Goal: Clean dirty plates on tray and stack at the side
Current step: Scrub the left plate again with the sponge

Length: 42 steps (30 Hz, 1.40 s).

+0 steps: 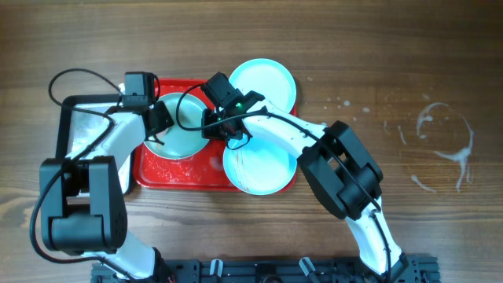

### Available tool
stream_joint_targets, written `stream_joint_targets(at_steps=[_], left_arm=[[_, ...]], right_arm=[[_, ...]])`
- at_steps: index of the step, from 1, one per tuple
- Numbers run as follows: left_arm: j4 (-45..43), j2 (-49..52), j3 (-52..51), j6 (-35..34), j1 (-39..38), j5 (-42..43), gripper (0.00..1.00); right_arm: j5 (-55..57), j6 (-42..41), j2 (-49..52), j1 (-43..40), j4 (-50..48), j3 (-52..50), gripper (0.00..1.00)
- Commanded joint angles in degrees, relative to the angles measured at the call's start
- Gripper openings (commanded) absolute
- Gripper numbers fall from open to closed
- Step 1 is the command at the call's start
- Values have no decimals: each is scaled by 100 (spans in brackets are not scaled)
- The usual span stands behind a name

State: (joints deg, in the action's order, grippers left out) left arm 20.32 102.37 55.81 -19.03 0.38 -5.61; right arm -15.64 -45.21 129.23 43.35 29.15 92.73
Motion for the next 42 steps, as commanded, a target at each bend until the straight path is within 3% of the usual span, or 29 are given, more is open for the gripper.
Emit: stream_joint_targets(at_steps=[1, 9, 12, 18, 23, 27, 30, 35, 42], left_arm=[[-275, 264, -138, 763, -26, 1797, 4], [-214, 264, -138, 1847, -26, 3106, 4], [120, 264, -136, 1856, -20, 2994, 4], [1233, 264, -136, 83, -20, -472, 4], [2068, 264, -136, -483, -20, -1888, 4], [1862, 264, -136, -898, -20, -2356, 4], [1137, 264, -136, -1060, -22, -2039, 4], [-306, 264, -138, -109, -26, 730, 4], [-708, 264, -138, 1045, -26, 2323, 4]], right_arm=[[98, 173, 258, 17, 111, -136, 4], [98, 173, 258, 17, 107, -136, 4], [98, 177, 258, 17, 114, -136, 4], [98, 177, 258, 17, 127, -136, 4], [98, 175, 258, 17, 116, -136, 4], [98, 175, 258, 17, 118, -136, 4], [98, 175, 258, 17, 118, -136, 4], [98, 175, 258, 17, 118, -136, 4], [98, 177, 258, 17, 103, -136, 4]])
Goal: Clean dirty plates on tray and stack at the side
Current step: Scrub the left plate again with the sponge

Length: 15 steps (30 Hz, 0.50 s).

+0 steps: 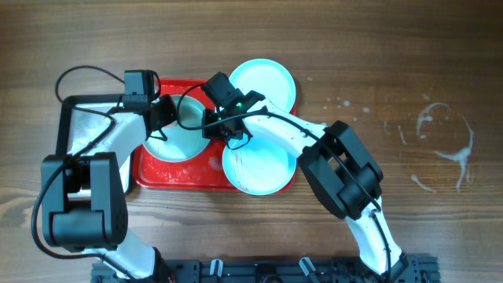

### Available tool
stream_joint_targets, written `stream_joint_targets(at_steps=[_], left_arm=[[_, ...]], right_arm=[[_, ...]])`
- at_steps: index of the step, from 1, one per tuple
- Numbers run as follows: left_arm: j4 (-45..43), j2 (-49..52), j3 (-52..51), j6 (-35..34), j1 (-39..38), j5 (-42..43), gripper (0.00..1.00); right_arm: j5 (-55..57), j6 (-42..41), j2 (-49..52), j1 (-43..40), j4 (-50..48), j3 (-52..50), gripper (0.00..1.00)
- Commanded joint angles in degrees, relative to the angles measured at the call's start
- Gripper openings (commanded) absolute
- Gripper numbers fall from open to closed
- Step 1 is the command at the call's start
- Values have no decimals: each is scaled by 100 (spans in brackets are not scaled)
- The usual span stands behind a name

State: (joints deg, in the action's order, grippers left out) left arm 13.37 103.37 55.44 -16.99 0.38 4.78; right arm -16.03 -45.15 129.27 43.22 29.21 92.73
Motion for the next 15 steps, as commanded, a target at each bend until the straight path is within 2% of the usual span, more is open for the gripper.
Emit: stream_joint_targets(at_steps=[1, 3, 6, 8, 13, 15], left_arm=[[4, 164, -101, 1019, -26, 1528, 4], [133, 164, -101, 1412, -26, 2186, 4], [474, 164, -101, 1443, -22, 2083, 4], [892, 164, -98, 1320, -20, 1554, 4], [2380, 164, -98, 323, -20, -802, 4], [2708, 164, -98, -22, -20, -1502, 4]], right_arm=[[138, 168, 254, 31, 85, -136, 4], [138, 170, 254, 31, 81, -136, 4], [138, 188, 254, 31, 87, -136, 4], [138, 212, 254, 31, 90, -136, 4], [136, 210, 254, 31, 90, -136, 4], [136, 212, 254, 31, 90, -136, 4]])
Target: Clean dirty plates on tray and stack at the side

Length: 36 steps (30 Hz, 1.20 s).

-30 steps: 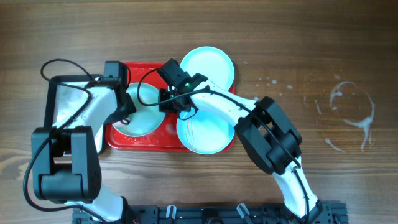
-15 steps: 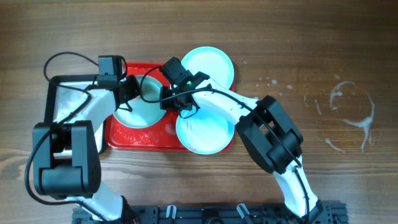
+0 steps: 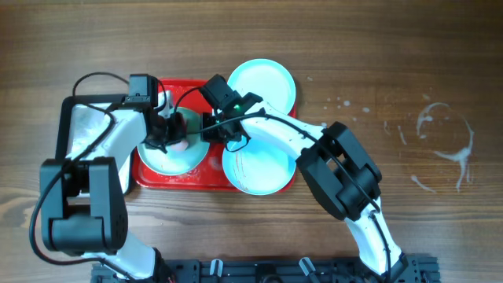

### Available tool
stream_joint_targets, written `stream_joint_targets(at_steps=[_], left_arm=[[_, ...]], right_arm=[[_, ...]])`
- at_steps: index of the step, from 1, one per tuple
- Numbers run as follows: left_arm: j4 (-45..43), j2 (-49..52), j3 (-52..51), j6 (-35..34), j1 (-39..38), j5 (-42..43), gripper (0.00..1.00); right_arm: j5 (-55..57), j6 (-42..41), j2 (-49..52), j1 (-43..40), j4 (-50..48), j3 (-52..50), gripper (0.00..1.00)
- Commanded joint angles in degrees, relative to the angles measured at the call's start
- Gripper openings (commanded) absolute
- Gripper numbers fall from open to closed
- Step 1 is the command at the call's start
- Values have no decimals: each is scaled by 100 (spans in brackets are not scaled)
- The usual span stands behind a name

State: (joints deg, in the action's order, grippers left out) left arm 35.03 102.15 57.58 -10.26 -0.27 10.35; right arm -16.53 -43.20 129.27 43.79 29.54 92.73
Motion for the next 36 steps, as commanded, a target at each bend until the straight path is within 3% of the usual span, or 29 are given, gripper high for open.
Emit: stream_joint_targets(at_steps=[1, 6, 11, 14, 17, 22, 27, 31, 36], left_arm=[[658, 286, -313, -881, 46, -2415, 4], [623, 286, -313, -1757, 46, -3670, 4], [-273, 286, -315, -2216, 39, -3515, 4], [-903, 286, -315, -2142, 39, -2503, 4], [-1644, 286, -315, -1591, 39, -970, 4], [-2347, 286, -313, -758, 39, 776, 4], [-2133, 284, -313, -592, 68, 1193, 4], [-1591, 48, -306, -1095, 407, 1189, 4], [-721, -850, -153, -1139, 1110, 684, 4]], right_arm=[[186, 17, 254, -26, 57, -136, 4], [186, 15, 254, -26, 59, -136, 4], [186, 17, 254, -26, 59, -136, 4], [186, 17, 254, -26, 59, -136, 4], [188, 15, 254, -26, 52, -136, 4], [186, 31, 254, -26, 50, -136, 4], [179, 79, 254, -26, 55, -136, 4], [116, 120, 254, -26, 87, -136, 4], [-33, 127, 251, -28, 57, -133, 5]])
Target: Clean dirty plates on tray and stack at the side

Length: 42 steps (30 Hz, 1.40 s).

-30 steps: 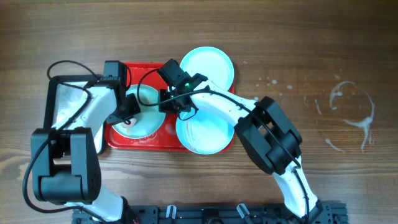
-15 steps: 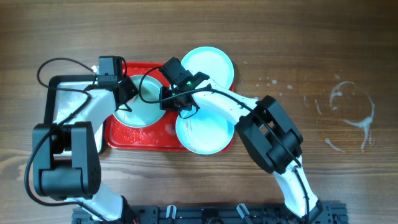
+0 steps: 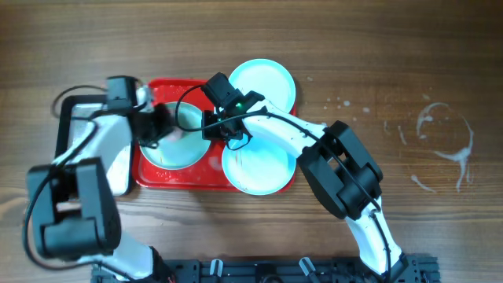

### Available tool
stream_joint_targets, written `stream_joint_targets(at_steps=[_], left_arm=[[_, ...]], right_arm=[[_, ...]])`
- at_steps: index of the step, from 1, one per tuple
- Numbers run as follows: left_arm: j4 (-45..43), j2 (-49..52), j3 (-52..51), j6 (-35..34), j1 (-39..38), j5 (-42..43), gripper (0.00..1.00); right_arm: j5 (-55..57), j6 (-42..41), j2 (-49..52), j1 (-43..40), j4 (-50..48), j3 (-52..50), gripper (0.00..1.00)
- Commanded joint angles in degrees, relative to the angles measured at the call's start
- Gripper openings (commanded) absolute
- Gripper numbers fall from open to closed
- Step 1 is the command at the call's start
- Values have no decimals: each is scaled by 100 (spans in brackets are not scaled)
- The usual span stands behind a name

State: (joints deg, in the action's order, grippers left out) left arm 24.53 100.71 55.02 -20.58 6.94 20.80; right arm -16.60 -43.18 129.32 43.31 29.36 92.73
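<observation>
A pale green plate (image 3: 179, 145) lies on the red tray (image 3: 177, 177). My left gripper (image 3: 159, 126), blurred by motion, is over the plate's left part; whether it holds anything is unclear. My right gripper (image 3: 209, 127) sits at the plate's right rim and seems shut on it, with its fingers mostly hidden under the wrist. Two light blue plates lie at the tray's right end: one at the back (image 3: 265, 81) and one at the front (image 3: 258, 167), which is partly under the right arm.
A black-framed pad (image 3: 69, 126) with a white surface lies left of the tray, under the left arm. White smears (image 3: 440, 145) mark the wooden table at the far right. Both arm bases stand at the front edge.
My left gripper has moved left and slightly back across the green plate, from near its middle to its left part. The plate sits a little farther back. The right gripper stays at the rim.
My left gripper was first at the green plate's left rim, then at its back-left edge. After that it was over the middle of the plate, which lay nearer the tray's front. It is now back at the left part. The right gripper stayed at the right rim throughout.
</observation>
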Motion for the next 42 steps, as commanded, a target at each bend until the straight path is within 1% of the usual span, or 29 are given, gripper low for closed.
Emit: stream_joint_targets(at_steps=[1, 5, 7, 8, 11, 15, 17, 20, 23, 27, 30, 35, 37, 42], left_arm=[[520, -938, 153, -107, 505, -487, 4], [966, -1770, 234, -109, 833, -525, 4], [1102, -2149, 232, -109, 911, -525, 4], [1147, -2245, 232, -107, 911, -527, 4], [1314, -2358, 232, -109, 909, -525, 4], [1600, -2286, 232, -107, 894, -525, 4], [1700, -2267, 229, -107, 894, -525, 4], [1790, -2258, 229, -109, 892, -522, 4], [1851, -2258, 229, -109, 892, -522, 4], [1934, -2258, 219, -109, 892, -522, 4], [1950, -2258, 214, -109, 892, -522, 4], [1950, -2258, 214, -109, 892, -522, 4], [1950, -2258, 212, -109, 892, -522, 4], [1950, -2258, 197, -109, 892, -522, 4]], right_arm=[[-28, 166, 247, 11, 70, -122, 4], [-63, 431, 83, -94, 118, -79, 4], [70, 588, -267, -214, 262, -79, 4], [306, 595, -481, -271, 431, -79, 4], [1163, 765, -1123, -343, 898, -79, 4], [2879, 870, -2218, -341, 1521, -81, 4], [3696, 868, -2653, -341, 1665, -81, 4], [5010, 872, -3016, -341, 1749, -81, 5], [6037, 1064, -3016, -341, 1766, -87, 4], [7027, 1172, -2933, -323, 1759, -136, 4], [7361, 1178, -2844, -295, 1740, -136, 4], [7418, 1228, -2647, -260, 1665, -136, 4], [7534, 1541, -2544, -260, 1478, -136, 4], [8037, 2702, -2144, -70, 942, -136, 4]])
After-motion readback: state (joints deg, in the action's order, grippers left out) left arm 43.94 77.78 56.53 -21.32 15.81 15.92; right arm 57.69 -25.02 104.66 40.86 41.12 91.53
